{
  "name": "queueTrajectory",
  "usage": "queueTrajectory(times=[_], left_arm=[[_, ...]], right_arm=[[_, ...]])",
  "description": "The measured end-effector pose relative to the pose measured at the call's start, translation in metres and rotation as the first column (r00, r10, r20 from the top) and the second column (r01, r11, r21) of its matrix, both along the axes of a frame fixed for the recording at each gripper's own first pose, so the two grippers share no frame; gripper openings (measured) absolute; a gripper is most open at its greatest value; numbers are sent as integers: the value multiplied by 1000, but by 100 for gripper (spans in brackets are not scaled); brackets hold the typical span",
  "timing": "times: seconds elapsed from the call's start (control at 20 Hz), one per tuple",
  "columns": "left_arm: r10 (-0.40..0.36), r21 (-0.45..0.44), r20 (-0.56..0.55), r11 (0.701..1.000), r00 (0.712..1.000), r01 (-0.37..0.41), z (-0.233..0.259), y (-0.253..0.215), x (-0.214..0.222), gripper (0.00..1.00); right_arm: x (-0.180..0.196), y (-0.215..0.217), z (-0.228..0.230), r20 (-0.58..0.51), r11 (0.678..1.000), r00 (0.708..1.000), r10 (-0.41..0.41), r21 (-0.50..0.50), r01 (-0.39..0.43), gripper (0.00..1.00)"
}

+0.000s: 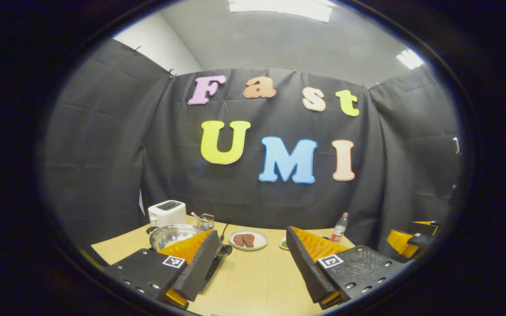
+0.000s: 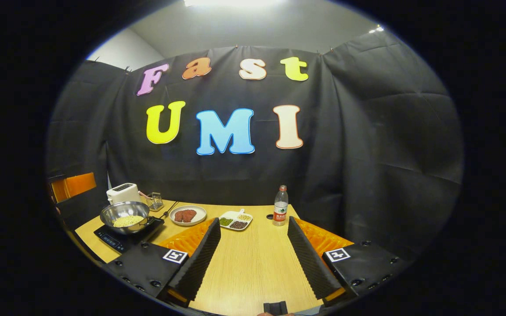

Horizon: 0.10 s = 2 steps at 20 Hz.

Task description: First push the handle of the pot to place it horizontally, then grasp the pot with both hands and set it on the induction cooktop.

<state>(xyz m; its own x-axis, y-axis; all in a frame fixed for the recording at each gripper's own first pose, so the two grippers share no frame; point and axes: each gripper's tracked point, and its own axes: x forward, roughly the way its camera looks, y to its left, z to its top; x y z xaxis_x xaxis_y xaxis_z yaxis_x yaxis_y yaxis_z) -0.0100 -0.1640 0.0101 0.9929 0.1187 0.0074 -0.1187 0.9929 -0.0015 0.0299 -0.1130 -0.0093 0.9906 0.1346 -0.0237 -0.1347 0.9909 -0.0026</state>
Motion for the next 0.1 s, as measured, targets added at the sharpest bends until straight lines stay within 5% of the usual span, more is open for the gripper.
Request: queueTrajectory(times=[0.05,0.1], left_arm=[[-16,5,-4,1000,1000,16,-1,1,1,92],[-44,6,-11,999,999,44,-2,0,3,93]], right_arm=[[-2,5,2,5,1000,1000,-3,1,3,92],[-3,8,3,12,1000,1000,-8,-3,8,98]])
